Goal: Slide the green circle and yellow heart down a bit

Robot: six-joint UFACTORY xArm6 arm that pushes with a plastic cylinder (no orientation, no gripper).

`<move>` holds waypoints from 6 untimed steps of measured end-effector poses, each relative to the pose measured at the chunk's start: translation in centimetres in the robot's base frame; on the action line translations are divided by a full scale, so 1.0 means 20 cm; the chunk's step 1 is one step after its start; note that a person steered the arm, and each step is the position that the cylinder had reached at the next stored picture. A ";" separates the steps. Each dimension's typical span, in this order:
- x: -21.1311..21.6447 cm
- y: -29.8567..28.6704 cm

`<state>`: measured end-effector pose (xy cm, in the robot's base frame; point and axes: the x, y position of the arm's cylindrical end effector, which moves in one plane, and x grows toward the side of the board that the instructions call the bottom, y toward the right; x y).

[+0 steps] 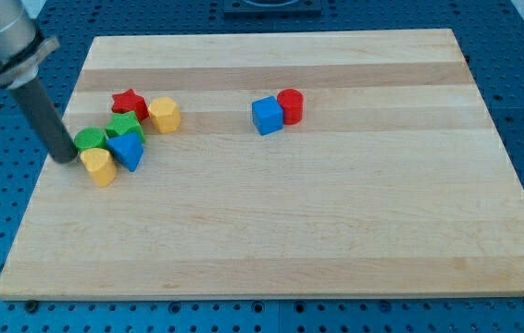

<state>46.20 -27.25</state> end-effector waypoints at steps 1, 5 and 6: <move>0.23 0.00; -0.39 0.01; -0.26 0.15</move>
